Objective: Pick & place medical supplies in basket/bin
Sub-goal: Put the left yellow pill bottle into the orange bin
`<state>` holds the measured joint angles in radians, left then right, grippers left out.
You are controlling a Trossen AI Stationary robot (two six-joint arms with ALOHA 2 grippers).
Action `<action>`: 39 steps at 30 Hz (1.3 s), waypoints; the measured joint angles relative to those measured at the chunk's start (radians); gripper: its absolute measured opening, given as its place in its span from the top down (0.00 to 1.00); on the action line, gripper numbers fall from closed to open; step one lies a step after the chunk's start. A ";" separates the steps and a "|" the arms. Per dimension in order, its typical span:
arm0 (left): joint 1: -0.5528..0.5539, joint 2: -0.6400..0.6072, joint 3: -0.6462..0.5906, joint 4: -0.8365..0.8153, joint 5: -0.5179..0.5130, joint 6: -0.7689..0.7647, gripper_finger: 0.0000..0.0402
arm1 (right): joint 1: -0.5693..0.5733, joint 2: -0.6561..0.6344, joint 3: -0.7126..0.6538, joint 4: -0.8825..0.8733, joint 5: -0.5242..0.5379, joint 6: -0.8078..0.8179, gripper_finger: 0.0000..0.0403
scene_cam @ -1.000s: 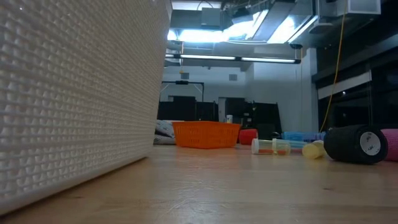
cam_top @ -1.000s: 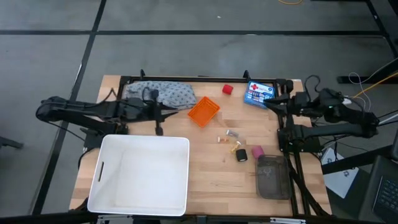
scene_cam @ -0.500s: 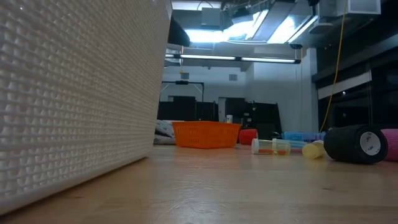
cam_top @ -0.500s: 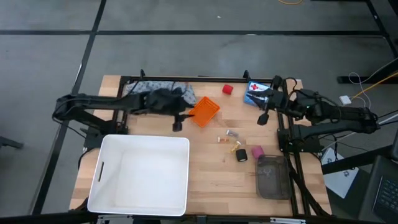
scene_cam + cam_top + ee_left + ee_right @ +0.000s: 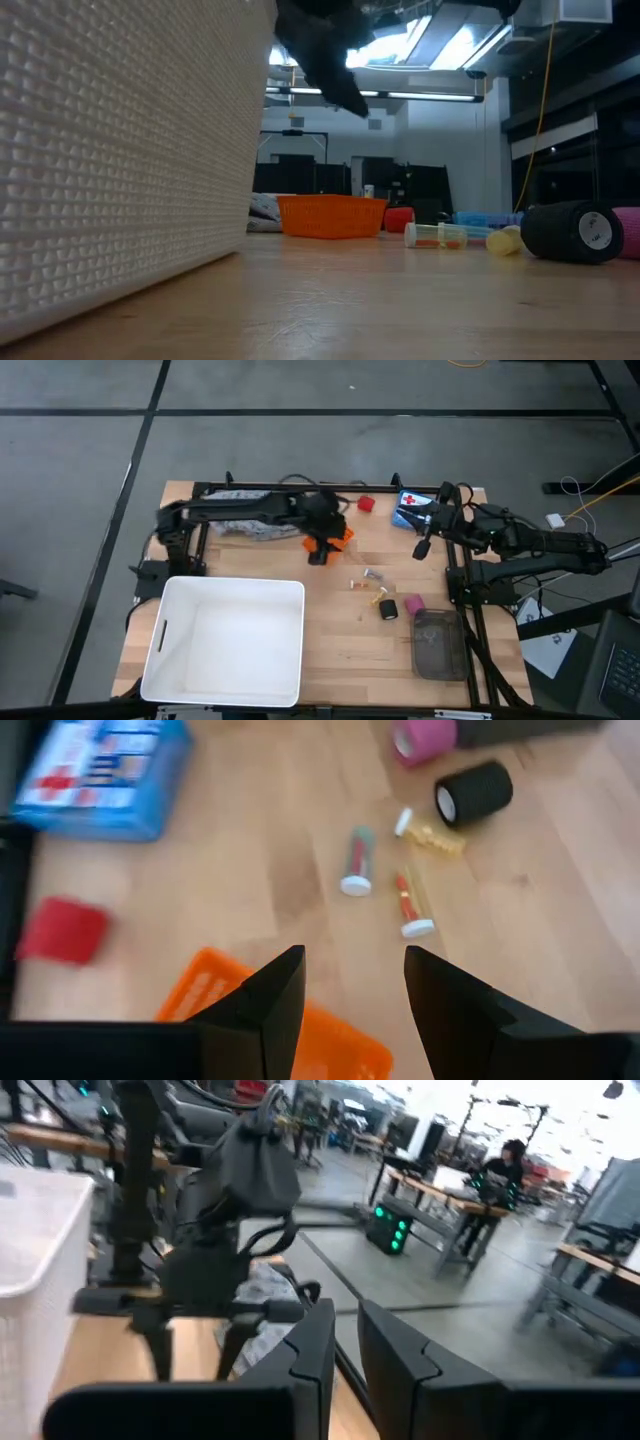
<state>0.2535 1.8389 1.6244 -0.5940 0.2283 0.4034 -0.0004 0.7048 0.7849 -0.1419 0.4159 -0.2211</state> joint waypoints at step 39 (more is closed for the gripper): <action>-0.081 0.277 0.195 0.127 -0.006 0.033 0.58 | 0.073 -0.695 -0.041 -0.716 -0.186 0.395 0.87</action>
<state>0.1723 2.1156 1.8195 -0.4670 0.2221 0.4361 0.0731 0.0101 0.7443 -0.8574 0.2295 0.1739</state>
